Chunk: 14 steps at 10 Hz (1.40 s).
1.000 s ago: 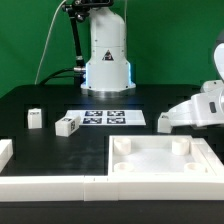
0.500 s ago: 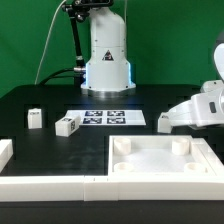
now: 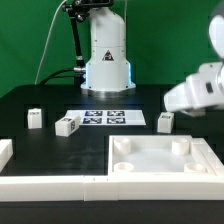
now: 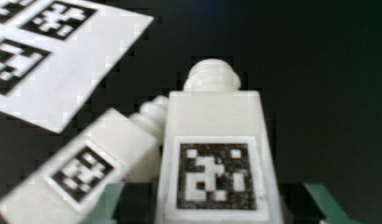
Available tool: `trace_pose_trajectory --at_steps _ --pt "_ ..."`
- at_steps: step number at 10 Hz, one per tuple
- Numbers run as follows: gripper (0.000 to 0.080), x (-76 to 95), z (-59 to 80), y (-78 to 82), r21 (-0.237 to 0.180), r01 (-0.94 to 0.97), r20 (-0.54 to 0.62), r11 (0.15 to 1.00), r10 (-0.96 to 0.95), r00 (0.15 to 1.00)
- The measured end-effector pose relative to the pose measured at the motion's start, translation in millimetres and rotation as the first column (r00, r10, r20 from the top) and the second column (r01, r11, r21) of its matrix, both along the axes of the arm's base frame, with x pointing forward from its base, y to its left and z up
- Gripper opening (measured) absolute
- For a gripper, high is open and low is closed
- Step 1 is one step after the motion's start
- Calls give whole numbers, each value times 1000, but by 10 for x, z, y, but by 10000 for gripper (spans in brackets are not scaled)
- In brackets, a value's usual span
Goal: Assemble one leg
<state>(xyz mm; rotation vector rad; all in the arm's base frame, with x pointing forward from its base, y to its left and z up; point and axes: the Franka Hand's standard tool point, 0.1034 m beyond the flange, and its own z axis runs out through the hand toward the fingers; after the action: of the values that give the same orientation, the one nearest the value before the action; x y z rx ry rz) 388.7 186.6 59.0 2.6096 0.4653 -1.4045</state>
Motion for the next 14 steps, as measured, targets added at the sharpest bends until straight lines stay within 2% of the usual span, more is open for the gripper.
trace_pose_trajectory --at_steps 1,2,3,4,5,6,7,8,9,10,11,12,14 --pt "291 -7 232 -65 -14 9 29 1000 -8 1000" --pt "291 -16 376 -135 -5 8 47 1000 -7 999" --pt "291 -9 429 -173 -2 12 58 1000 -12 998" --pt "291 29 362 -136 15 13 97 1000 -15 995" --pt "291 117 320 -94 50 16 189 999 -25 982" --pt "291 111 351 -106 70 14 254 997 -31 967" --pt "291 162 321 -92 106 9 352 994 -46 935" --pt "291 227 257 -137 151 -14 426 988 -52 903" --pt "291 321 258 -235 173 -16 476 985 -69 877" --pt "292 502 333 -323 212 -39 569 977 -91 817" --pt "292 596 399 -372 241 -67 644 968 -108 757" --pt "292 603 380 -357 265 -94 717 960 -131 685" --pt "292 583 353 -359 291 -128 790 948 -163 591"
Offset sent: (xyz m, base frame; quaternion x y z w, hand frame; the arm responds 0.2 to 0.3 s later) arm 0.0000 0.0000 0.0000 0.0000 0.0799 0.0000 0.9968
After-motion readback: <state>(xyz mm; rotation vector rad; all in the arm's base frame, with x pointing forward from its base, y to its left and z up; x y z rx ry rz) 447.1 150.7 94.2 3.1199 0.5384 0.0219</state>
